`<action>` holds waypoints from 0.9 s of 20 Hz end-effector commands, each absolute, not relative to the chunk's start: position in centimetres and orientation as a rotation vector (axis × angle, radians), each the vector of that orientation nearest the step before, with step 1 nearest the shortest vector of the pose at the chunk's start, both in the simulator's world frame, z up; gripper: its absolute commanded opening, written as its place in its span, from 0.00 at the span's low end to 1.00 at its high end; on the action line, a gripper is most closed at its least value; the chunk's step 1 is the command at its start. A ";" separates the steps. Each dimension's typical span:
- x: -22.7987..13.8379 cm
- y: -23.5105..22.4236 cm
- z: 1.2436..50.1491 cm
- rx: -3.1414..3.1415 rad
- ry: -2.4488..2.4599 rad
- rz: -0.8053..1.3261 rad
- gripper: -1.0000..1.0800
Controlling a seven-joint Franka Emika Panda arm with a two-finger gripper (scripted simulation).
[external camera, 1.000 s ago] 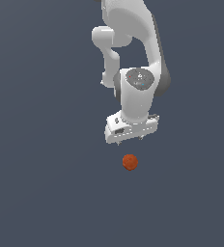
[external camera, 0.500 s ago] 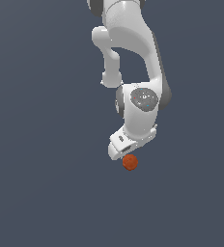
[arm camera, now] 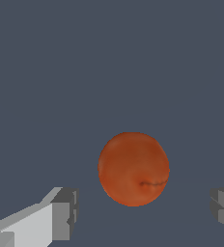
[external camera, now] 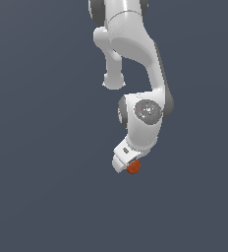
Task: Pick up the object and move it to a goal position.
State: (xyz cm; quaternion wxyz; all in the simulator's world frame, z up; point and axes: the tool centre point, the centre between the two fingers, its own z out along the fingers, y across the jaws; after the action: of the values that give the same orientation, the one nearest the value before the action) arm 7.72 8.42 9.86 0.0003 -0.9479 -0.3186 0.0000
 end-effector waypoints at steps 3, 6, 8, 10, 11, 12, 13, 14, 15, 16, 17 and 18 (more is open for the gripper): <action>7.8 8.4 9.7 -2.974 -1.013 0.001 0.96; 7.8 8.4 9.4 -2.974 -1.013 0.001 0.96; 7.8 8.4 8.7 -2.973 -1.014 0.001 0.96; 7.8 8.4 7.7 -2.973 -1.016 0.000 0.96; 7.8 8.4 7.1 -2.972 -1.017 0.000 0.96; 7.7 8.4 6.5 -2.972 -1.018 0.000 0.96; 7.7 8.4 5.9 -2.972 -1.018 0.000 0.96; 7.7 8.4 5.5 -2.971 -1.020 0.000 0.96; 7.7 8.4 5.1 -2.971 -1.020 0.000 0.96; 7.7 8.5 4.9 -2.971 -1.021 0.000 0.96; 7.7 8.4 4.7 -2.971 -1.021 0.000 0.96; 7.8 8.4 4.6 -2.971 -1.021 0.000 0.96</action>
State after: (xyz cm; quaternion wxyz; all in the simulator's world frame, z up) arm 7.69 8.44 4.82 0.0002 -0.9458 -0.3248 0.0010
